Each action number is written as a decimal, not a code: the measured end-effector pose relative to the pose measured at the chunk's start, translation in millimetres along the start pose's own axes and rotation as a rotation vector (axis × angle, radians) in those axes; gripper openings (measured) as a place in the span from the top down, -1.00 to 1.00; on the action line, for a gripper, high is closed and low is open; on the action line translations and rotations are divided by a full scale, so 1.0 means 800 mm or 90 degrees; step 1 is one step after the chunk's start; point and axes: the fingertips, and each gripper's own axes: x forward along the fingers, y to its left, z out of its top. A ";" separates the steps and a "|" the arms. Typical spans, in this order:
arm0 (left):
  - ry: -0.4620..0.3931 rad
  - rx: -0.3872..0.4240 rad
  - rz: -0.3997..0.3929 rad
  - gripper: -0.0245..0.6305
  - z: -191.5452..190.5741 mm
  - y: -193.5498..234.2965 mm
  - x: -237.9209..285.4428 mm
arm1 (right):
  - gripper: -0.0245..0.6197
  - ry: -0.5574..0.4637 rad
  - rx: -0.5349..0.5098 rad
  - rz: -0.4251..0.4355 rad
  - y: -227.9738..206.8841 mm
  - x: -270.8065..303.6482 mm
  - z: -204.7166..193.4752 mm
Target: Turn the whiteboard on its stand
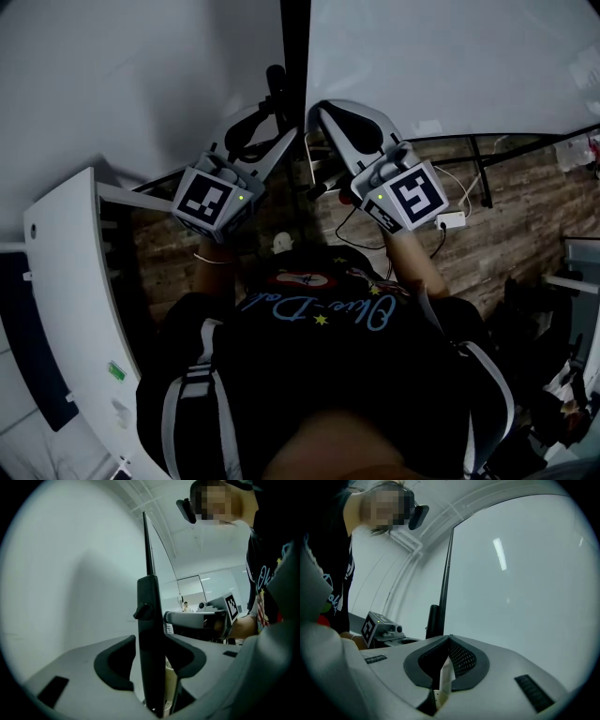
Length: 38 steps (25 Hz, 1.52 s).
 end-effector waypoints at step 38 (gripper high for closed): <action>0.012 -0.007 -0.054 0.26 0.006 -0.004 0.020 | 0.81 -0.008 0.004 -0.045 -0.016 -0.021 0.010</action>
